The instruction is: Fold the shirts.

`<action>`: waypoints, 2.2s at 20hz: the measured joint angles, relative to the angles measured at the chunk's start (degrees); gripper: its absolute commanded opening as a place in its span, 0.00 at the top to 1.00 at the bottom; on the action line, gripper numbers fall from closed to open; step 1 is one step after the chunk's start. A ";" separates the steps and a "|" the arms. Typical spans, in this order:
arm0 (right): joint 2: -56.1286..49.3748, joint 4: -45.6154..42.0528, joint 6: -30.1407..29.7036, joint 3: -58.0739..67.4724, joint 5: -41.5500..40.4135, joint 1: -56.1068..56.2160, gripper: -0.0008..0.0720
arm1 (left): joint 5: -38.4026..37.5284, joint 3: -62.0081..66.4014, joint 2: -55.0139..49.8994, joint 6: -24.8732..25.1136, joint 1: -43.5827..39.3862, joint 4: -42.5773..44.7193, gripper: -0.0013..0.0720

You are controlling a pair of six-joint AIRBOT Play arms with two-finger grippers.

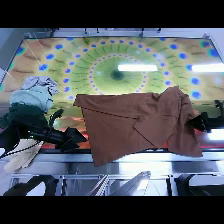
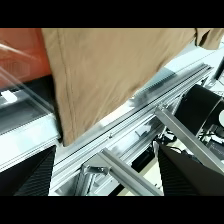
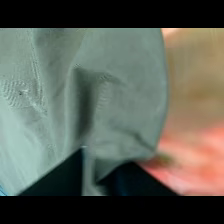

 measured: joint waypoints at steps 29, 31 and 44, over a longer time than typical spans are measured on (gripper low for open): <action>0.85 3.39 -3.02 0.07 1.55 1.97 0.97 | -24.15 -0.63 -12.72 -2.89 -24.57 -9.16 0.95; 2.93 8.79 -3.93 1.03 4.92 1.92 0.97 | -22.34 3.76 -9.92 -0.63 -21.42 -9.25 0.95; 46.53 86.77 -29.62 6.84 9.38 1.51 0.97 | 7.96 63.36 15.43 5.57 26.82 -20.46 0.95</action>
